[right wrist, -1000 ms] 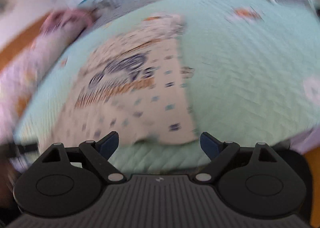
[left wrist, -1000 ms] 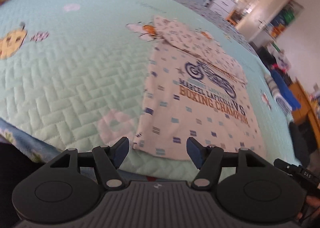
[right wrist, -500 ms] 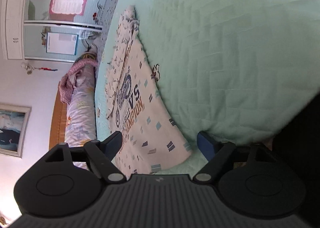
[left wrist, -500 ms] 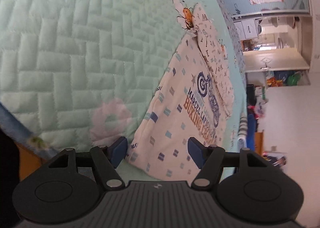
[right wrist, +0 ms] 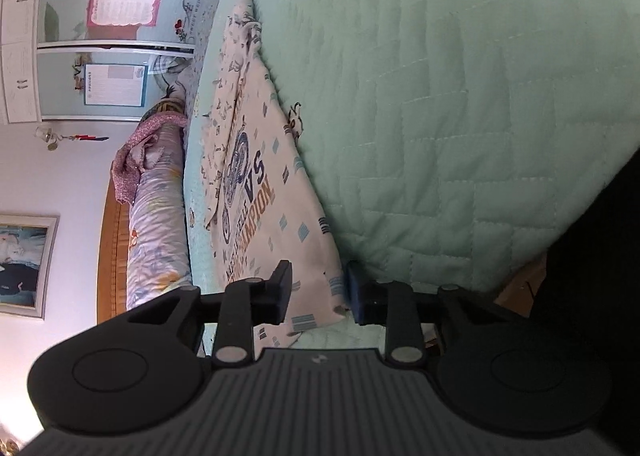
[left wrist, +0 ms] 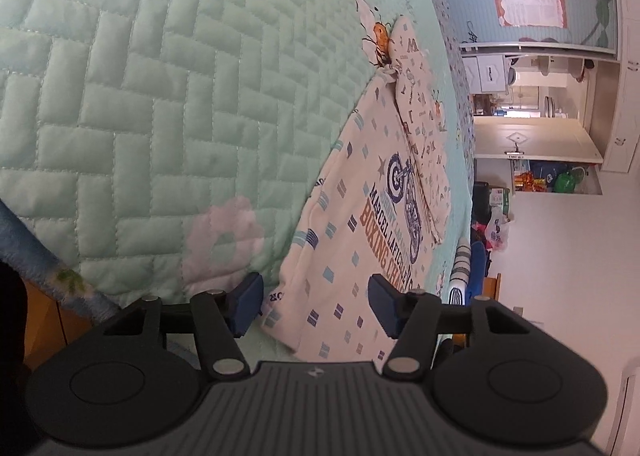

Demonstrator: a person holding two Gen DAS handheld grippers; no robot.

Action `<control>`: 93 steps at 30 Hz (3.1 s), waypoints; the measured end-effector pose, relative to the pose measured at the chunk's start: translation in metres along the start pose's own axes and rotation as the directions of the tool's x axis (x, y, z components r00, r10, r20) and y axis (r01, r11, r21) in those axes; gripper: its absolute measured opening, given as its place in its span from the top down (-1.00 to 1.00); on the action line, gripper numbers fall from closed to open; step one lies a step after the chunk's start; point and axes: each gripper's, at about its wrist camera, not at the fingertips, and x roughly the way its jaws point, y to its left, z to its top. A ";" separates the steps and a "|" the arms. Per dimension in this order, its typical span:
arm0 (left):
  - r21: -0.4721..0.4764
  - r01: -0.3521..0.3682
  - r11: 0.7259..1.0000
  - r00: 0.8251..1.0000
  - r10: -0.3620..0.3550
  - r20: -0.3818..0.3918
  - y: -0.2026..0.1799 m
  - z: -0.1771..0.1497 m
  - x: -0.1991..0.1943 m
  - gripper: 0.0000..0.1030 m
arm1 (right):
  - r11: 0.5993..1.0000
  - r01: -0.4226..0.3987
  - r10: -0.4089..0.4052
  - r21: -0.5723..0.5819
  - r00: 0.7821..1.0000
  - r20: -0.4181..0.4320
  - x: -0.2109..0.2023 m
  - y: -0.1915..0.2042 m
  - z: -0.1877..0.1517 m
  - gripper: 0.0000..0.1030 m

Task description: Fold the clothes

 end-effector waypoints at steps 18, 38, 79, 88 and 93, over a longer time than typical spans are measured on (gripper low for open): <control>0.142 0.048 0.989 0.989 -0.067 0.130 -0.049 -0.001 -0.005 0.91 | 0.989 -0.086 0.101 -0.120 0.987 0.128 -0.003 0.065 0.015 0.89; 0.161 0.116 0.980 0.973 -0.145 0.181 -0.159 0.089 0.041 0.91 | 0.983 -0.170 0.181 -0.075 0.964 0.195 0.041 0.137 0.099 0.89; 0.120 -0.066 0.991 0.983 0.044 0.176 -0.193 0.302 0.195 -0.15 | 0.982 -0.178 0.190 -0.067 0.935 0.299 0.180 0.160 0.260 0.05; 0.407 -0.187 0.894 0.962 0.084 0.259 -0.203 0.218 0.142 -0.14 | 0.906 0.009 0.039 -0.424 0.994 0.105 0.189 0.183 0.163 -0.02; 0.605 -0.315 0.731 0.936 0.135 0.325 -0.198 0.137 0.144 -0.13 | 0.734 0.168 -0.115 -0.659 0.986 0.123 0.241 0.217 0.120 -0.01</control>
